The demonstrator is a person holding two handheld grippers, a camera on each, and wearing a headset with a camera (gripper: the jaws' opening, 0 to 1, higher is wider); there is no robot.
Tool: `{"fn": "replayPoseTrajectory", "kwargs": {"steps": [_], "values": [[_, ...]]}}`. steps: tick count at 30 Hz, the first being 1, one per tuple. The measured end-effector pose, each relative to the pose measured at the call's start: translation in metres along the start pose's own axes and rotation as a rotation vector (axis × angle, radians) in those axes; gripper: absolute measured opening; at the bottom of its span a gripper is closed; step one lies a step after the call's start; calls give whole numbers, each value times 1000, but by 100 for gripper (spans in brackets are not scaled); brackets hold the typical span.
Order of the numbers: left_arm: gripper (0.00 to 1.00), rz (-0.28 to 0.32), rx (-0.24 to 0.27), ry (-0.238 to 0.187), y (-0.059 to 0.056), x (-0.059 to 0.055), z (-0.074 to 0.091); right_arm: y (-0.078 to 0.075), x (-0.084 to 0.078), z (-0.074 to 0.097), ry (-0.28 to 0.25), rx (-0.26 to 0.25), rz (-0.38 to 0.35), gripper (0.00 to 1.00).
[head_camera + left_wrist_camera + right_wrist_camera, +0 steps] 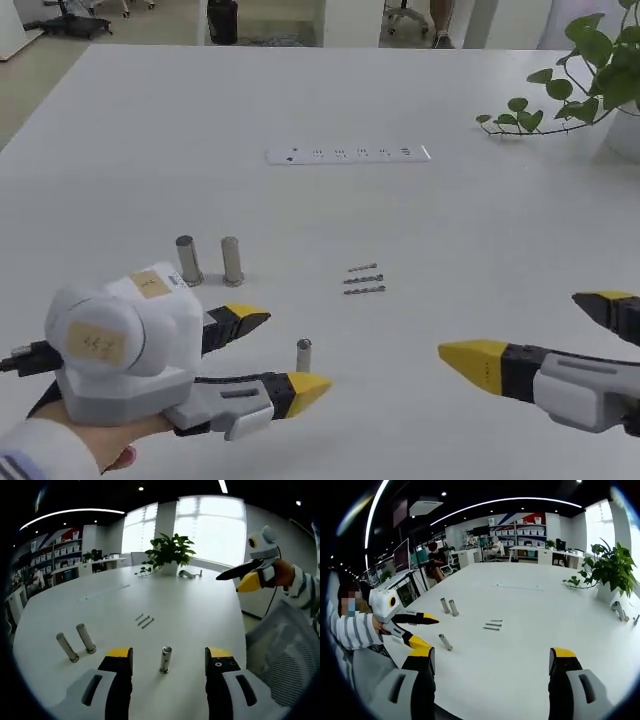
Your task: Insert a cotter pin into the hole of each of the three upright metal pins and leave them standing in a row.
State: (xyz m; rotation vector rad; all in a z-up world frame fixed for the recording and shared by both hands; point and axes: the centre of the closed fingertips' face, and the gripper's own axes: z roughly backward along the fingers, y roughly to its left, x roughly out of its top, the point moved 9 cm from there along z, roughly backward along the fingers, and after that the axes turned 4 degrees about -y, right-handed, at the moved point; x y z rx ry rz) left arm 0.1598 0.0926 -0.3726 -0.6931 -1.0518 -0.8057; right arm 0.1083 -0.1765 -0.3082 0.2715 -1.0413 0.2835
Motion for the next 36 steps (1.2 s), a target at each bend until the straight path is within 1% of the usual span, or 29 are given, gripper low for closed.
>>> {"fn": "replayPoseTrajectory", "kwargs": {"steps": [1, 4, 5, 6, 7, 9, 12, 16, 18, 22, 26, 30, 32, 34, 36], "values": [[62, 14, 5, -17, 1, 2, 7, 0, 1, 0, 2, 5, 5, 93], [72, 32, 20, -32, 3, 5, 25, 2, 4, 1, 3, 15, 21, 93], [74, 34, 24, -28, 2, 5, 33, 3, 6, 1, 0, 19, 26, 93], [76, 34, 27, -27, 2, 5, 36, 3, 6, 1, -1, 20, 26, 93], [78, 21, 39, -19, 2, 4, 45, 4, 7, 2, 0, 25, 28, 93], [79, 16, 65, -18, 4, 4, 54, 4, 7, 3, 1, 28, 31, 93], [83, 43, 85, -10, 3, 3, 69, 6, 8, 4, 4, 35, 28, 93], [94, 73, 105, -5, 1, 3, 84, 9, 9, 7, 7, 45, 25, 93], [96, 87, 115, 2, 1, 2, 89, 10, 10, 8, 11, 51, 26, 93], [99, 126, 148, -4, 1, 0, 98, 10, 12, 11, 23, 63, 41, 93], [99, 142, 171, 1, -1, -2, 103, 7, 16, 14, 27, 68, 44, 93], [99, 163, 177, 3, -6, -3, 105, -1, 21, 18, 38, 72, 63, 93], [99, 169, 209, 7, -5, -6, 107, -5, 24, 20, 46, 72, 73, 93], [99, 191, 232, 8, -6, -9, 108, -9, 26, 22, 47, 74, 76, 92], [99, 211, 243, 0, -8, -10, 109, -12, 27, 22, 51, 77, 79, 92]]}}
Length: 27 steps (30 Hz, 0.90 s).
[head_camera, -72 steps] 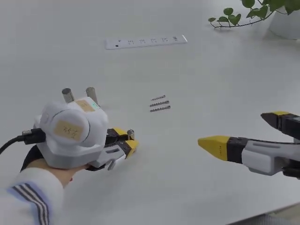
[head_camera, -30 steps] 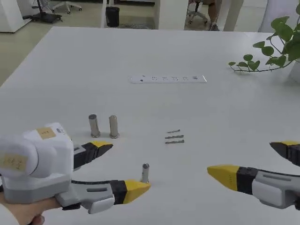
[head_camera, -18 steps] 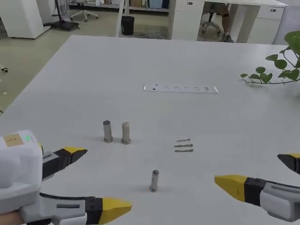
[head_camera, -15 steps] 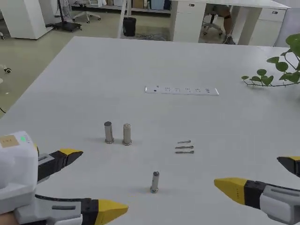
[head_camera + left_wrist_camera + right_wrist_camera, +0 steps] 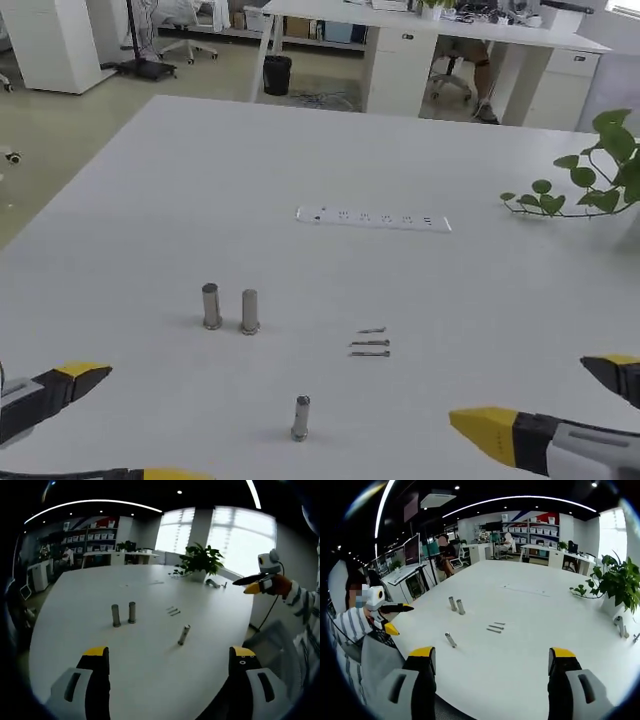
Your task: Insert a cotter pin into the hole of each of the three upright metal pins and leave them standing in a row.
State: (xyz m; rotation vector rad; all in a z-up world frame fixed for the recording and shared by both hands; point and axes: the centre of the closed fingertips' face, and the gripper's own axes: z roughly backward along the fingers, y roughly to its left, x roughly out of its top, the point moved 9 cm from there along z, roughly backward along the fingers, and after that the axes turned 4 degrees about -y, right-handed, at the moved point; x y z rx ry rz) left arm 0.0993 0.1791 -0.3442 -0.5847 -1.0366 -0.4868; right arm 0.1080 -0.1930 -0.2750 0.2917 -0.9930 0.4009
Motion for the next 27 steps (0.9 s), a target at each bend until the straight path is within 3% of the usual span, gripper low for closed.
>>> {"fn": "replayPoseTrajectory", "kwargs": {"steps": [4, 10, 16, 24, 27], "values": [[99, 15, 12, -2, -5, -2, 2, -7, 6, 1, 13, 20, 47, 91], [99, 34, 37, -5, -17, -5, 6, -23, 14, -2, 81, 43, 147, 82], [99, 54, 64, -37, -27, -5, 13, -32, 24, -12, 83, 59, 202, 83], [99, 59, 103, -46, -29, -7, 23, -36, 36, -31, 107, 98, 325, 82], [99, 53, 108, -47, -28, -6, 23, -40, 37, -41, 122, 137, 373, 81]]}}
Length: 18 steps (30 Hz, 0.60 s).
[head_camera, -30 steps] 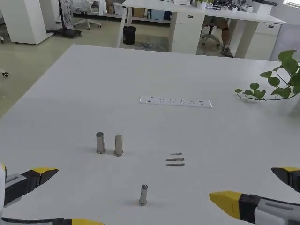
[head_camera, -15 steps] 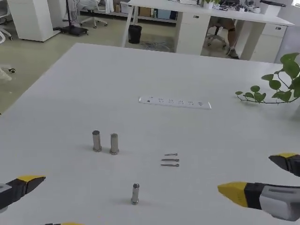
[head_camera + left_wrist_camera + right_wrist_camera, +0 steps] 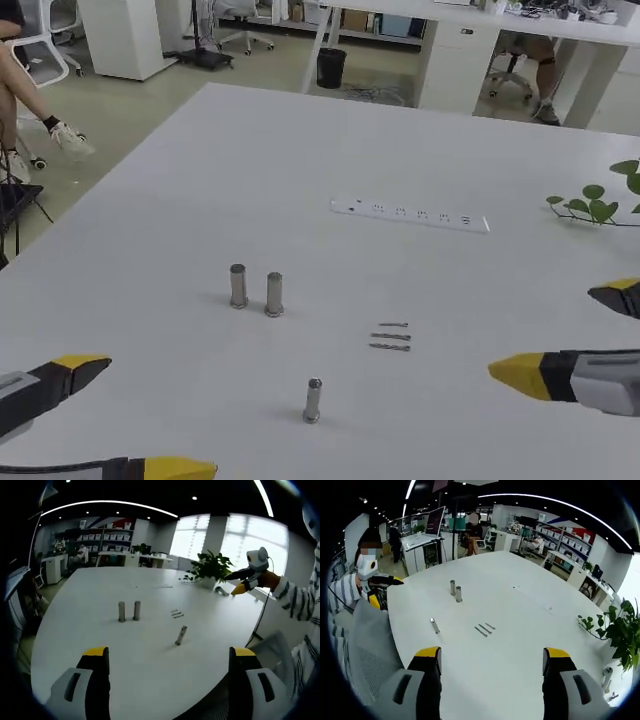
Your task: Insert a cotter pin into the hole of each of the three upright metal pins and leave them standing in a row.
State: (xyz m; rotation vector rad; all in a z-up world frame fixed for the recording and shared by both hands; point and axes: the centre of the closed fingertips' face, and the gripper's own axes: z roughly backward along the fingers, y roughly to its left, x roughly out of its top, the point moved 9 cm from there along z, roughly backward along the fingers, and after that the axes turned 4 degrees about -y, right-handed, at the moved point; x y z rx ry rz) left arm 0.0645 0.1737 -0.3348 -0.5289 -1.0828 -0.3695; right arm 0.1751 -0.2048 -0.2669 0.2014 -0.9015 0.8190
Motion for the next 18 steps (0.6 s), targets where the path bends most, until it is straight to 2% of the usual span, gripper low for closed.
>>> {"fn": "replayPoseTrajectory", "kwargs": {"steps": [3, 6, 8, 10, 12, 15, 17, 18], "values": [[99, 0, -3, -9, 2, 2, -6, -3, -3, -11, 51, 29, 44, 80], [99, -13, -15, 4, 1, 2, -13, -8, -5, -19, 71, 36, 67, 79], [99, -18, -23, 6, -1, 2, -17, -11, 0, -24, 3, 89, -18, 78], [99, -15, -34, 6, -3, 2, -21, -19, 7, -27, -64, 119, -82, 76], [99, -21, -41, 10, -5, 2, -25, -31, 11, -31, -73, 107, -71, 75], [99, -32, -48, 16, -8, 3, -30, -43, 13, -39, -57, 84, -34, 74], [99, -38, -51, 20, -9, 3, -33, -52, 12, -48, -43, 87, -31, 74], [99, -38, -52, 20, -9, 4, -35, -61, 11, -58, -34, 95, -29, 73]]}}
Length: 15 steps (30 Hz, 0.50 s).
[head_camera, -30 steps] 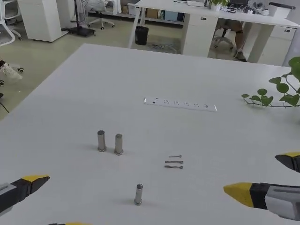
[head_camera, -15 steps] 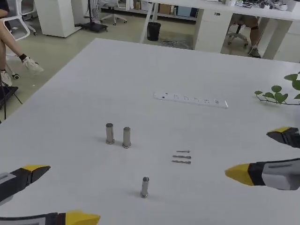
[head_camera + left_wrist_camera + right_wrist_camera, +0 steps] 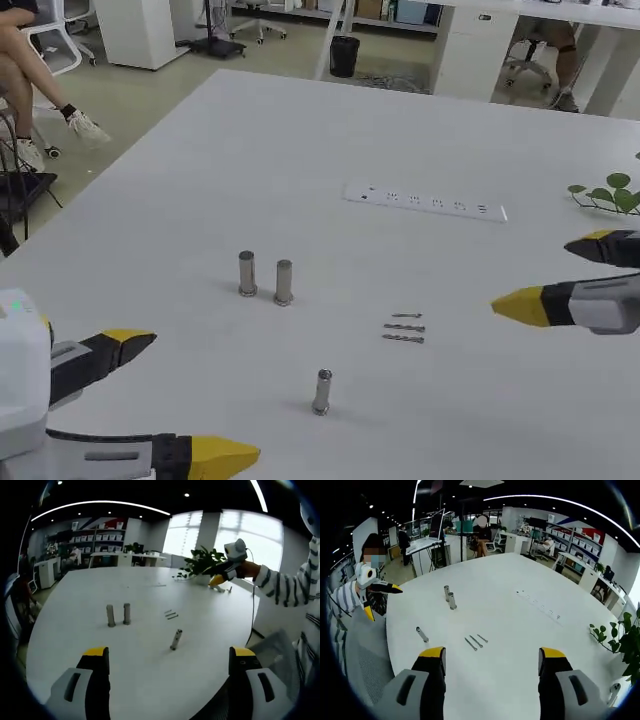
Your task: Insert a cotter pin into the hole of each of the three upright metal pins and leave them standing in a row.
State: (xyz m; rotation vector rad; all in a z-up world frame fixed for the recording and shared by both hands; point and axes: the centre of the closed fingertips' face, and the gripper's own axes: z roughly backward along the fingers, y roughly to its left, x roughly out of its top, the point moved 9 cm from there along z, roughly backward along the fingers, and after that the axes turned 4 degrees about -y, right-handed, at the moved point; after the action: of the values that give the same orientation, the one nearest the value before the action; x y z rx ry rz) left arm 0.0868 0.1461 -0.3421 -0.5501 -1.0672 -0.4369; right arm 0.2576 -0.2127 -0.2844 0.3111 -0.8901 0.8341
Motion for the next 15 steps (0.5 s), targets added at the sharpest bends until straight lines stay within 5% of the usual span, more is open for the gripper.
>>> {"fn": "replayPoseTrajectory", "kwargs": {"steps": [4, 15], "values": [[99, 1, 4, -5, 1, 2, -3, -10, -2, -15, 60, 6, 46, 72], [99, 6, 33, -17, 8, 1, -6, -17, 13, -58, 83, 89, 147, 65]]}}
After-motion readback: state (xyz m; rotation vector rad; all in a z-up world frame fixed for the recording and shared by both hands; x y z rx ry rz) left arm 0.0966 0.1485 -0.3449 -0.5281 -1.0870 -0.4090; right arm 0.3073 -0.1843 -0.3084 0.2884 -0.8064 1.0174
